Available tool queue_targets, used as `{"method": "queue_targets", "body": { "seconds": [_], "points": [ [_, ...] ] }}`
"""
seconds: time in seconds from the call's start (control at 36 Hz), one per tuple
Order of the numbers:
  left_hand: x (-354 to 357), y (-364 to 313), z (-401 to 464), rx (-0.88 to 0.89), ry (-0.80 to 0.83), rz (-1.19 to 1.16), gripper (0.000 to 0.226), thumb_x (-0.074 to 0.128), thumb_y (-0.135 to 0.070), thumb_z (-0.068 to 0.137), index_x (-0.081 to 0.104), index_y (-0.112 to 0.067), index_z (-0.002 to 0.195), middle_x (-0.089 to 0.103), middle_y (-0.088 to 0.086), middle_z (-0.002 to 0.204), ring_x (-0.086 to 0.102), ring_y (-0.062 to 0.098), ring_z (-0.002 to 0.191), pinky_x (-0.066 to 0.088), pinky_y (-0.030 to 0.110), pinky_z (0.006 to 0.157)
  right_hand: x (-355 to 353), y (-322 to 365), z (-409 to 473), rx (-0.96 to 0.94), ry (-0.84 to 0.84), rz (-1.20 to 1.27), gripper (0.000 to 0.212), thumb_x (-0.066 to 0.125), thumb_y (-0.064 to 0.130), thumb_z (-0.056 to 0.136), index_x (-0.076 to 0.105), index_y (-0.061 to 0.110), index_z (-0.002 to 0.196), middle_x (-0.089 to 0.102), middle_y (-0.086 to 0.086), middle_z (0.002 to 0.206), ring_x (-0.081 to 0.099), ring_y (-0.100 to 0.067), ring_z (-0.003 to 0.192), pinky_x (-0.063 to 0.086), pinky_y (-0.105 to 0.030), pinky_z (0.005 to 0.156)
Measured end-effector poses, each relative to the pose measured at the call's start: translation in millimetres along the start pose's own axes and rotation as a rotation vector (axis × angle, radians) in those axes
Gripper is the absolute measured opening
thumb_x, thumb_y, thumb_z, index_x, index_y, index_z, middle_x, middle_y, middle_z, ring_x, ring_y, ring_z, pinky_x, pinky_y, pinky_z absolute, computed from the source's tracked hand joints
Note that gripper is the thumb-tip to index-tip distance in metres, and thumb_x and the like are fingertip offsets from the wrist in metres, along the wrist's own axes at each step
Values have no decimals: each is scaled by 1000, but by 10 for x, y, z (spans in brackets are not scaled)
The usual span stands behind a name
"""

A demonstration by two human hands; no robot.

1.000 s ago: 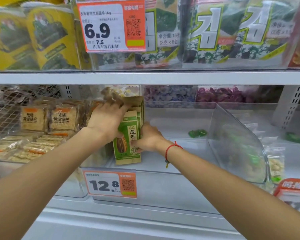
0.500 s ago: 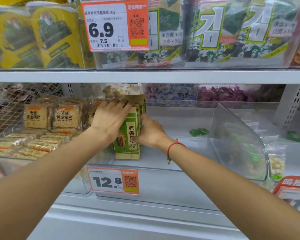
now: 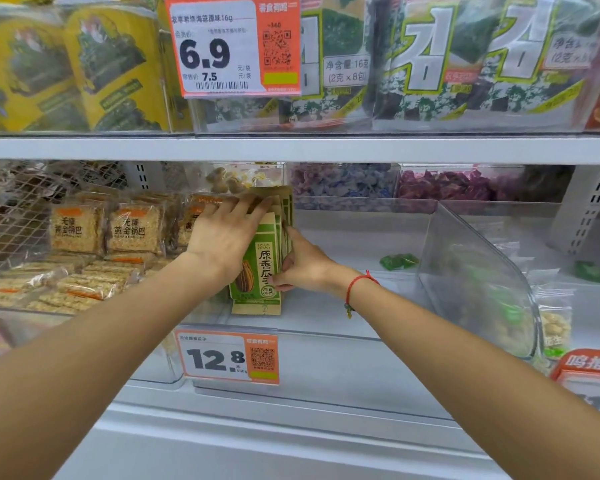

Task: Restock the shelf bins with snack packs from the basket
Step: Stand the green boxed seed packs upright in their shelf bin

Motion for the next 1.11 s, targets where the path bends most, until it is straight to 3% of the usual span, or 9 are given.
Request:
{"method": "queue_targets", "body": {
  "seconds": [0.14, 0.39, 0.58, 0.64, 0.75, 0.83, 0.92, 1.03, 1.11],
  "points": [
    [-31, 7, 11, 5, -8, -67, 97, 74, -26, 75, 13, -26, 151, 25, 1, 153, 31, 24, 136, 28, 34, 107, -63, -34, 20, 56, -28, 65, 72, 73, 6, 79, 30, 15, 135, 65, -13, 111, 67, -29, 93, 60, -40, 73],
    [-77, 55, -61, -43, -55, -108, 80, 75, -20, 74, 33, -20, 142, 45, 5, 139, 41, 27, 127, 34, 36, 100, -139, -48, -57, 129, -16, -106, 65, 80, 16, 75, 35, 13, 122, 62, -11, 109, 66, -15, 64, 56, -22, 55],
    [-42, 56, -40, -56, -120, -35, 79, 91, -11, 44, 60, -12, 117, 64, 11, 112, 62, 32, 98, 49, 37, 77, -32, 13, -68, 86, -69, -391, 28, 81, 21, 74, 54, 17, 71, 69, 2, 71, 69, -14, 62, 58, -28, 68],
    [-54, 74, -38, -52, -140, -56, 87, 94, -12, 37, 60, -12, 116, 64, 11, 111, 63, 32, 96, 50, 36, 75, -48, 25, -43, 96, -129, -462, 23, 82, 28, 72, 64, 13, 72, 72, -3, 74, 70, -17, 73, 57, -32, 75],
    [2, 53, -57, -8, -84, -104, 90, 80, -22, 72, 28, -20, 146, 41, 5, 143, 42, 27, 127, 35, 37, 102, -90, 70, -65, 57, -217, -463, 27, 79, 37, 73, 74, 10, 74, 72, -4, 72, 68, -20, 73, 57, -33, 72],
    [14, 60, -45, -13, -87, -101, 91, 75, -23, 77, 19, -23, 150, 36, 3, 146, 38, 26, 131, 32, 36, 105, -90, 120, -94, -9, -249, -416, 31, 75, 35, 78, 72, 6, 67, 71, -6, 65, 68, -19, 69, 56, -33, 73],
    [-20, 51, -46, -21, -116, -120, 91, 80, -17, 70, 31, -21, 146, 42, 6, 144, 43, 28, 128, 35, 37, 101, -88, 145, -94, -68, -284, -410, 25, 73, 30, 82, 70, 8, 71, 71, -8, 71, 67, -22, 76, 54, -35, 77],
    [-47, 84, -44, -34, -212, -117, 95, 94, -12, 32, 60, -11, 120, 65, 13, 110, 63, 34, 95, 51, 40, 76, -92, 113, -45, -63, -347, -297, 25, 75, 28, 80, 52, 23, 70, 70, -5, 80, 68, -24, 81, 56, -38, 78],
    [-25, 56, -57, -22, -157, -96, 92, 93, -23, 43, 54, -13, 126, 61, 10, 116, 57, 32, 105, 47, 41, 83, -98, 80, -34, -15, -348, -269, 32, 78, 30, 75, 49, 21, 85, 70, -4, 87, 68, -24, 84, 56, -39, 76]
  ]
}}
Point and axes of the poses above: each hand's wrist, its own z-axis towards the middle knuckle, its own x-axis out of the palm, y = z × x, the point moved 6 cm from there along z, towards the middle knuckle
